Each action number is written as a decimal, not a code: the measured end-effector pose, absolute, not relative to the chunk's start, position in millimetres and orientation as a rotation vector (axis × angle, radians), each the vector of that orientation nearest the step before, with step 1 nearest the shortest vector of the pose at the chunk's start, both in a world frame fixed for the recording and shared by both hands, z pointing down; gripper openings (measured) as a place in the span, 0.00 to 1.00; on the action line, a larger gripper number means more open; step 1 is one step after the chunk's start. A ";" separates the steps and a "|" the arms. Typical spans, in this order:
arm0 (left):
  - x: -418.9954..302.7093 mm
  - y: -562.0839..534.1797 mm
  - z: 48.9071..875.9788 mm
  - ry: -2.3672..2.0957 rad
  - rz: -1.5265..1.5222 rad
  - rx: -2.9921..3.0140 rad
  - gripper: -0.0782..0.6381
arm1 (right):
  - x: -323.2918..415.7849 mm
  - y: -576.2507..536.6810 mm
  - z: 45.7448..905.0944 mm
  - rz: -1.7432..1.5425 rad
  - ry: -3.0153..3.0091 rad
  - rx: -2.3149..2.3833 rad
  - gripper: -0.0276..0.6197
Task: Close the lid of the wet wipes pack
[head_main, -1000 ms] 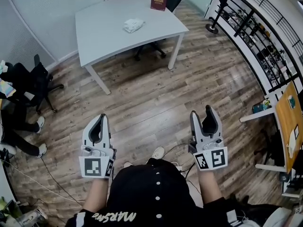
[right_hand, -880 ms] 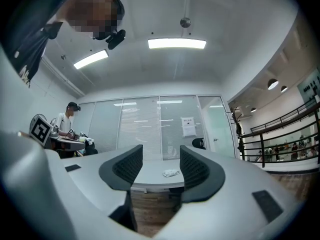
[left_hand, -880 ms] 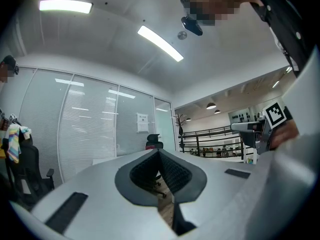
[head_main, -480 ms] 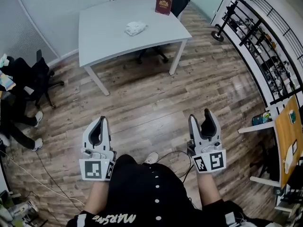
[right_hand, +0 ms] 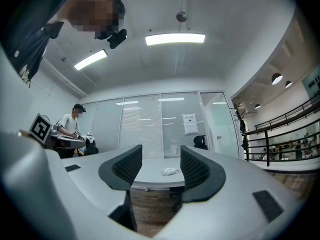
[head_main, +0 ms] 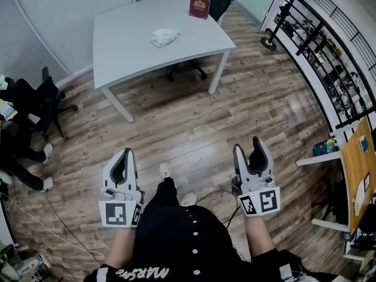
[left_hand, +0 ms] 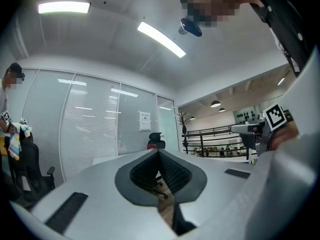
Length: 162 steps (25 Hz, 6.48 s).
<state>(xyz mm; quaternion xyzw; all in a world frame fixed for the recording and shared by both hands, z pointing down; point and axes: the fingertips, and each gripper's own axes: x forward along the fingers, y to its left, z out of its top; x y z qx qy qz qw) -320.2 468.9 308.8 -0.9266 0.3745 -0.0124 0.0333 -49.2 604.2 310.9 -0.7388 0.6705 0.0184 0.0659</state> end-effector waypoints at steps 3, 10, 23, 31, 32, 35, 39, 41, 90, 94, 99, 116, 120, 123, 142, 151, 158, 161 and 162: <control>-312.2 455.1 305.4 1.133 -0.027 -2.854 0.12 | -47.5 592.1 308.5 0.060 2.028 -2.229 0.41; -297.1 419.2 301.0 1.114 -0.003 -2.855 0.12 | -40.0 556.6 303.0 0.073 2.034 -2.228 0.41; -279.5 356.2 303.9 1.114 -0.009 -2.867 0.12 | -20.8 492.7 301.8 0.063 2.018 -2.233 0.41; -269.0 315.7 303.9 1.086 -0.003 -2.877 0.12 | -14.9 458.3 302.5 0.062 2.003 -2.248 0.41; -267.9 310.7 303.5 1.083 0.001 -2.878 0.12 | -13.7 454.1 302.0 0.065 1.998 -2.252 0.41; -265.6 295.5 300.3 1.067 0.019 -2.880 0.12 | -11.0 440.6 298.9 0.079 1.984 -2.263 0.41; -268.1 276.2 297.2 1.061 0.037 -2.877 0.12 | -12.3 421.4 294.0 0.102 1.983 -2.266 0.41; -270.9 267.3 297.1 1.057 0.044 -2.877 0.12 | -15.7 411.3 291.6 0.112 1.987 -2.265 0.41; -141.5 116.7 312.9 1.180 -0.010 -2.844 0.12 | 129.6 239.0 307.2 0.080 2.079 -2.183 0.41; -126.9 100.7 313.8 1.207 -0.015 -2.830 0.12 | 145.9 217.3 309.2 0.076 2.096 -2.157 0.41; -113.2 84.9 313.8 1.249 -0.015 -2.812 0.12 | 163.8 192.6 309.5 0.074 2.124 -2.122 0.41; -108.5 59.7 325.0 1.366 -0.051 -2.760 0.12 | 174.5 134.7 318.4 0.016 2.215 -2.014 0.41; -102.4 37.8 319.3 1.364 -0.021 -2.759 0.12 | 180.1 115.6 313.7 0.022 2.217 -2.022 0.41; -97.4 20.6 312.6 1.359 0.007 -2.750 0.12 | 182.6 100.4 309.9 0.037 2.222 -2.017 0.41; -71.8 -85.5 327.7 1.384 -0.029 -2.773 0.12 | 205.3 -10.8 319.8 -0.009 2.237 -2.017 0.41; -62.3 -144.8 322.9 1.359 -0.017 -2.784 0.12 | 212.8 -68.4 313.5 -0.001 2.217 -2.027 0.41; -66.4 -178.3 319.9 1.343 -0.018 -2.805 0.12 | 211.2 -105.3 310.3 0.005 2.239 -2.051 0.41; -71.2 -184.7 324.6 1.335 -0.043 -2.822 0.12 | 201.4 -119.1 316.0 0.008 2.327 -2.033 0.41; -73.0 -186.3 326.5 1.333 -0.054 -2.823 0.12 | 198.9 -123.9 318.0 0.008 2.353 -2.025 0.41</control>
